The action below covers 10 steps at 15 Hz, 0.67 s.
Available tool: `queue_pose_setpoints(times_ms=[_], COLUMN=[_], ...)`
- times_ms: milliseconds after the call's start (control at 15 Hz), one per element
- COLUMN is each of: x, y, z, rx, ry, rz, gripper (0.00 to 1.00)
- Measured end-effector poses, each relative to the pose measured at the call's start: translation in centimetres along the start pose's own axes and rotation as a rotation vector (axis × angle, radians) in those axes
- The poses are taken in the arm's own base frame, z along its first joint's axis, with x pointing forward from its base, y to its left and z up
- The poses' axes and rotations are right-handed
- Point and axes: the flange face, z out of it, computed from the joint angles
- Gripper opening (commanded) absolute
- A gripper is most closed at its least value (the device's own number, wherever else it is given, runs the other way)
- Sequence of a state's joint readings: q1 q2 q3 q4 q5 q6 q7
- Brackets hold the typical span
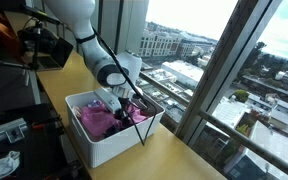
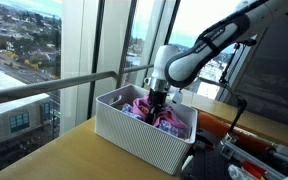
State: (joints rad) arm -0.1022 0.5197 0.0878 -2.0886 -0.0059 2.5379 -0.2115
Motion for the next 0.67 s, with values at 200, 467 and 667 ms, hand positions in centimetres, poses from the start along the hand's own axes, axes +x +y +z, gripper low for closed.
queue_pose_setpoints(times_ms=[200,467,667], x=[0.1,0.1,-0.4], y=[-0.8,-2.0,-3.2], z=[-2.9,-9.8,-16.9], rx=[0.021,0.02,0.008], ry=[0.007,0.051,0.108], rz=[0.011,0.006,-0.007], gripper=[0.0,0.0,0.0])
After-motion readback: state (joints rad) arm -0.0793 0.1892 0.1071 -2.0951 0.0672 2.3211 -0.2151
